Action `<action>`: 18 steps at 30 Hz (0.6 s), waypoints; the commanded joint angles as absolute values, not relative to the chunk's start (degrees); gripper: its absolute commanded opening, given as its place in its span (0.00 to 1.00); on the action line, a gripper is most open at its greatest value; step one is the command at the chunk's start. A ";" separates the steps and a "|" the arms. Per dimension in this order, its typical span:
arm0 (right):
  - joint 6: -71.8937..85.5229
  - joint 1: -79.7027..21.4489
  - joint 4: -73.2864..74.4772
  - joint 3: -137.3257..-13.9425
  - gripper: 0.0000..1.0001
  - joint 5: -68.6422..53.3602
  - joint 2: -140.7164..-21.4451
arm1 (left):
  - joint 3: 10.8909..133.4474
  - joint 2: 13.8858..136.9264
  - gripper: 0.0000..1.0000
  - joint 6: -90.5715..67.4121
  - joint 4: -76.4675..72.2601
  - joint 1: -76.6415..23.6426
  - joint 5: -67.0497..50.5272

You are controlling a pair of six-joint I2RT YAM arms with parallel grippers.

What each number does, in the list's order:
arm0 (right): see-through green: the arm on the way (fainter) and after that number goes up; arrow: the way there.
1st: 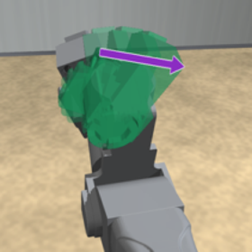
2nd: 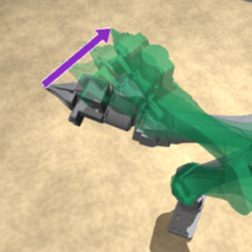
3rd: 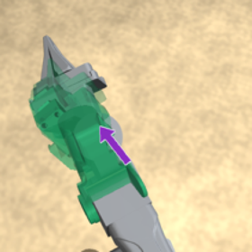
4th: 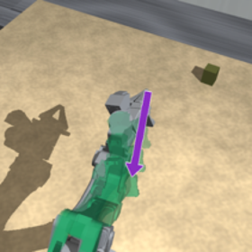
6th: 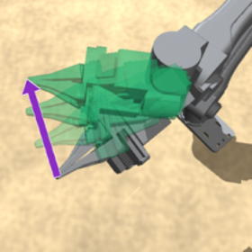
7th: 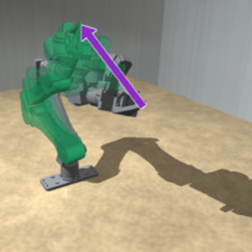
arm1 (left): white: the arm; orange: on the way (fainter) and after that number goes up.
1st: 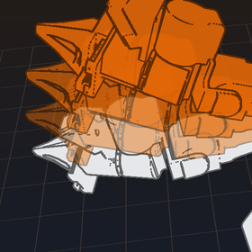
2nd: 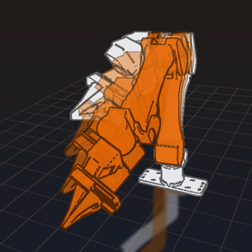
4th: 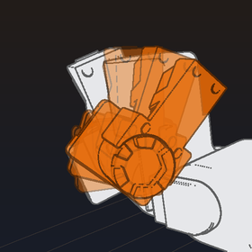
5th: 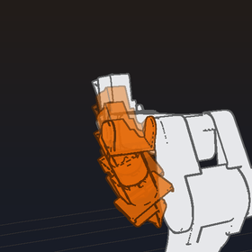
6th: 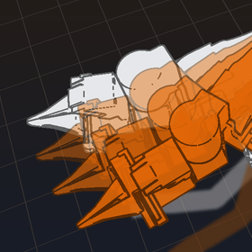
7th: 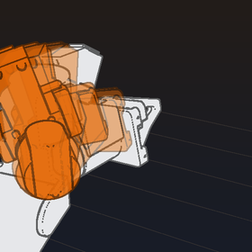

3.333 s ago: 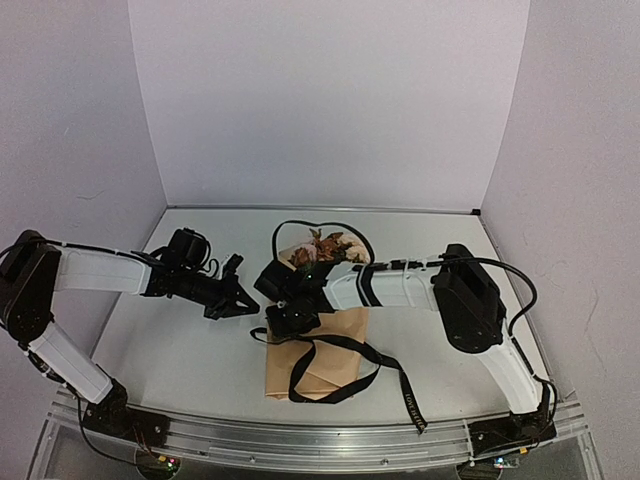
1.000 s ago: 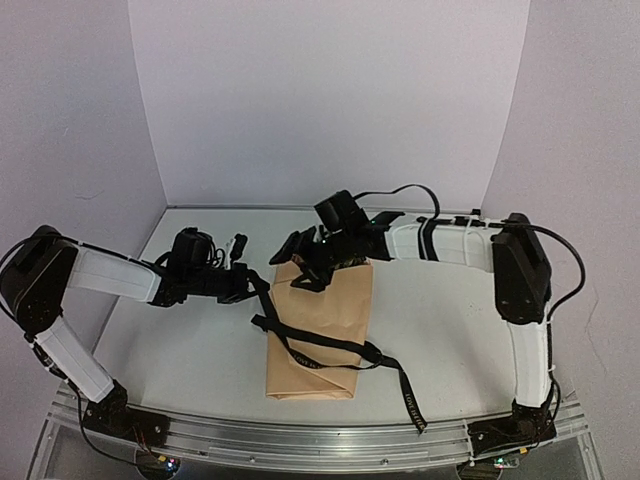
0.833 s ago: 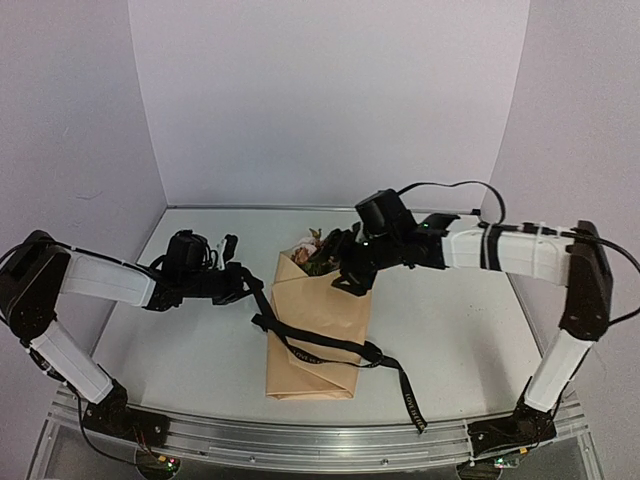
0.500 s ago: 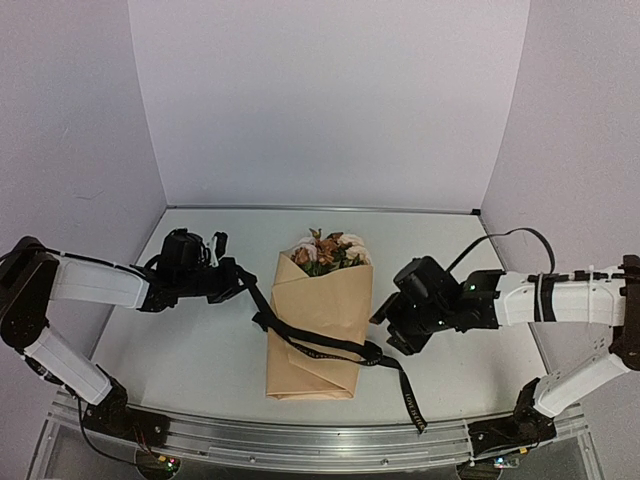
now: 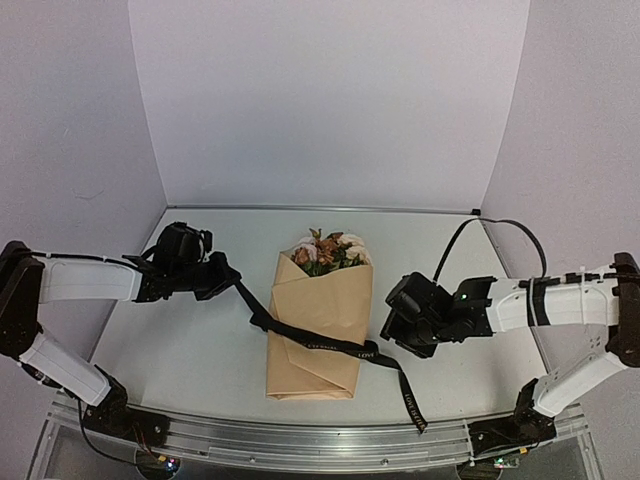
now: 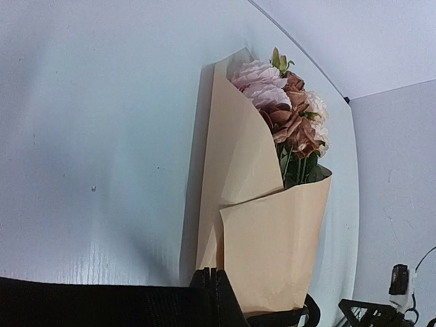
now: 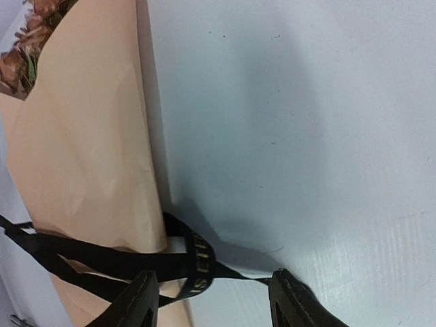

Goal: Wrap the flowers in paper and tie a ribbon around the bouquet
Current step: Pick up the ribbon from the folded bouquet.

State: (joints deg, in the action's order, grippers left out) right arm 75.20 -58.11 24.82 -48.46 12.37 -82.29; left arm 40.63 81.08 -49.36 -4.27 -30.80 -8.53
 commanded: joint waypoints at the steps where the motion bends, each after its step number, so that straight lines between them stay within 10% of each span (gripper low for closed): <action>1: 58.97 -59.75 21.91 -42.48 0.57 15.21 -81.38 | 44.61 81.08 0.00 -48.43 -1.48 -30.18 -7.66; 11: 53.44 -61.97 18.82 -42.64 0.52 13.90 -89.81 | 47.38 83.40 0.00 -47.37 -0.35 -29.71 -9.13; 18: 55.70 -61.46 25.08 -46.31 0.25 16.23 -93.07 | 48.30 83.56 0.00 -46.90 2.50 -28.88 -9.36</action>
State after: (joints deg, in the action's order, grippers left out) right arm 54.75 -61.81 20.44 -43.69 13.20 -92.53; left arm 45.40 83.67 -47.96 0.80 -29.71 -9.02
